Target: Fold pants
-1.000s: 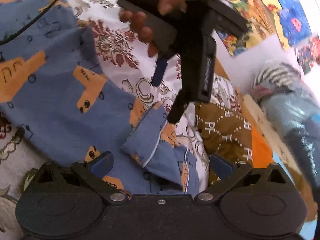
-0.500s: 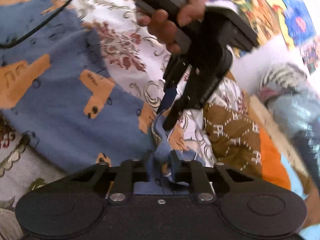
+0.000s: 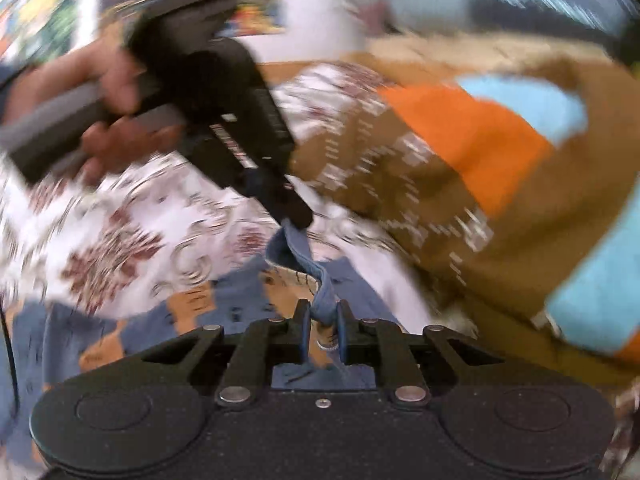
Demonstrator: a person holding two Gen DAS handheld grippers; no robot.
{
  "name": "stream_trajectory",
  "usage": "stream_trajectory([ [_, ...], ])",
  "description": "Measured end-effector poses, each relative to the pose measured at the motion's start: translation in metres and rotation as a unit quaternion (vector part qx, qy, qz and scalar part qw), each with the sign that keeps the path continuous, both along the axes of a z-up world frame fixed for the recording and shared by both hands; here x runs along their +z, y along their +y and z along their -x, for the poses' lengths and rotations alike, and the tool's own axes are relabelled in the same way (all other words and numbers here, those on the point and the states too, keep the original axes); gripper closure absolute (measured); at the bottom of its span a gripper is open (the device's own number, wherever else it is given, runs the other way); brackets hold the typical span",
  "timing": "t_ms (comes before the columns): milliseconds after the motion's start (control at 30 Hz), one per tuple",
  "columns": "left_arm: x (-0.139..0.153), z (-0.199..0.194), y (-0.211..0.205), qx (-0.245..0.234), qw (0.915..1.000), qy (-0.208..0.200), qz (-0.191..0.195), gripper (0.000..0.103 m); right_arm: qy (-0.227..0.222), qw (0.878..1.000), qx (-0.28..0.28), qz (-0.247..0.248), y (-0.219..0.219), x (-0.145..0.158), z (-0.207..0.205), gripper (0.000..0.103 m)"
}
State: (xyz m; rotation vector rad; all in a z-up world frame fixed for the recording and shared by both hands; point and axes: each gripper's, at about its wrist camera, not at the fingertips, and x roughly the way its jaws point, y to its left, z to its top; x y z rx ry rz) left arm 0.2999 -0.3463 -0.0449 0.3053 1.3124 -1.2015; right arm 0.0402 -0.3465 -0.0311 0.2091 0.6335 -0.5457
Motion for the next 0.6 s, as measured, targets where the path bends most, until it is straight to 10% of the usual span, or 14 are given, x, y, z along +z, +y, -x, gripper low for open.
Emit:
stream_trajectory([
  [467, -0.028, 0.023, -0.057, 0.077, 0.9952, -0.017, -0.058, 0.093, -0.012, 0.981, -0.128, -0.145, -0.063, -0.019, 0.015, 0.082],
  [600, -0.025, 0.022, -0.056, 0.105, 0.9935, -0.024, -0.037, 0.049, -0.007, 0.985, -0.128, -0.113, -0.059, -0.015, 0.013, 0.059],
])
